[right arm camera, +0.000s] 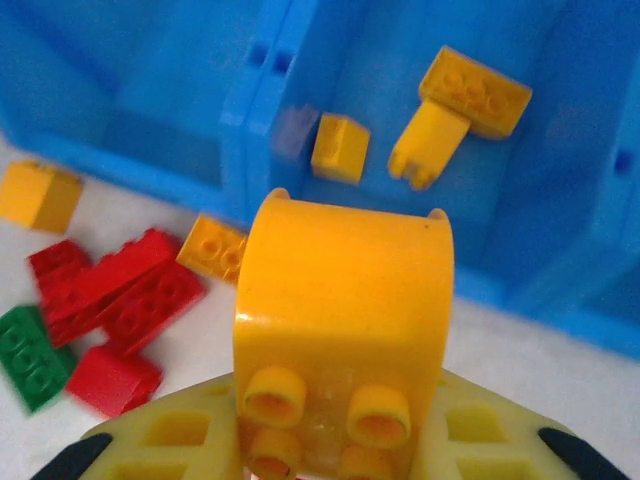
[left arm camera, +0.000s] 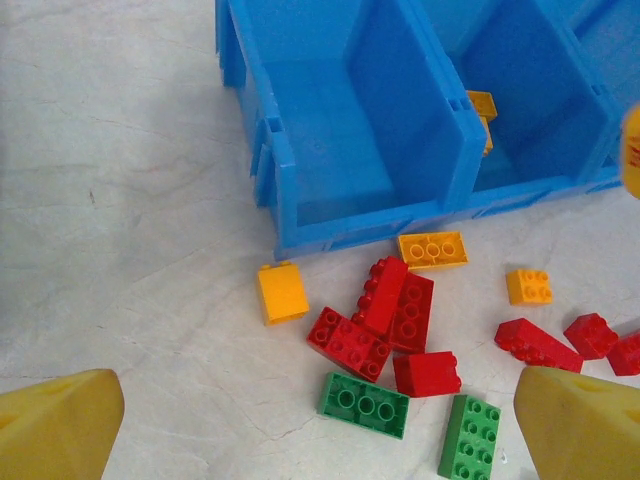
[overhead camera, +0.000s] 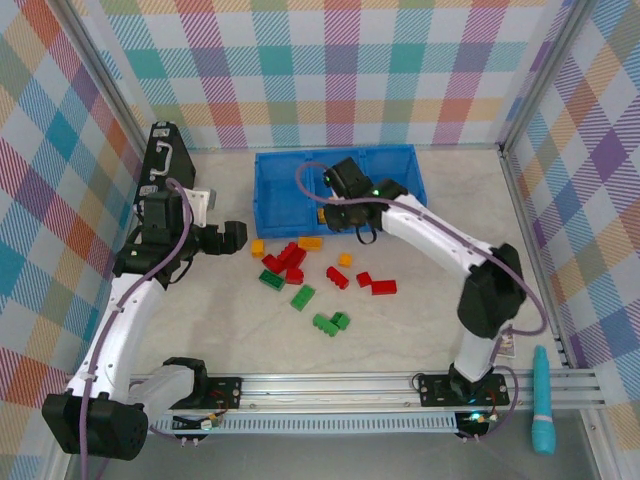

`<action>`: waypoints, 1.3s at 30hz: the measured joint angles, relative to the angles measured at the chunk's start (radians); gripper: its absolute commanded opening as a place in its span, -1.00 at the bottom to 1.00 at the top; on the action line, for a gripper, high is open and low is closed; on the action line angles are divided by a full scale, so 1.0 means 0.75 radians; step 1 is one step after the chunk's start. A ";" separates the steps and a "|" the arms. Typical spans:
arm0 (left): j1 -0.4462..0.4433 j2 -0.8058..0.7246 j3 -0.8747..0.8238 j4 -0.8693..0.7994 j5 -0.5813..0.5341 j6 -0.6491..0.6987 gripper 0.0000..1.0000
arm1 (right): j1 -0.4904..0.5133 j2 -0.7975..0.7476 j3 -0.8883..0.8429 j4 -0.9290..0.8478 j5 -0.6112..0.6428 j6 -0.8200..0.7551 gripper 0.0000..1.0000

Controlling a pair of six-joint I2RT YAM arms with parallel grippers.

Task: Sort the legos into containers by color
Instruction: Place the lego in the container.

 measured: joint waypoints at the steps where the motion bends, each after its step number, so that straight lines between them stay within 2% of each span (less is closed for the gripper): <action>1: 0.000 0.003 0.000 0.001 0.001 0.000 1.00 | -0.018 0.040 0.028 0.010 -0.006 -0.022 -0.46; 8: 0.001 0.037 0.000 0.001 0.003 0.000 1.00 | -0.125 0.336 0.288 0.039 -0.036 -0.142 -0.43; 14: 0.001 0.048 0.000 0.002 0.003 0.000 1.00 | -0.141 0.533 0.489 0.005 -0.071 -0.178 -0.26; 23: 0.005 0.058 0.000 0.002 0.003 0.000 1.00 | -0.143 0.580 0.539 -0.046 -0.101 -0.203 0.12; 29: 0.011 0.062 0.000 0.003 0.009 0.000 1.00 | -0.142 0.373 0.376 -0.064 -0.121 -0.216 0.14; 35: 0.015 0.065 0.000 0.003 0.012 0.000 1.00 | -0.124 -0.039 0.052 -0.066 -0.161 -0.209 0.15; 39: 0.023 0.065 0.000 0.003 0.013 0.000 1.00 | -0.034 -0.310 -0.242 -0.061 -0.189 -0.181 0.17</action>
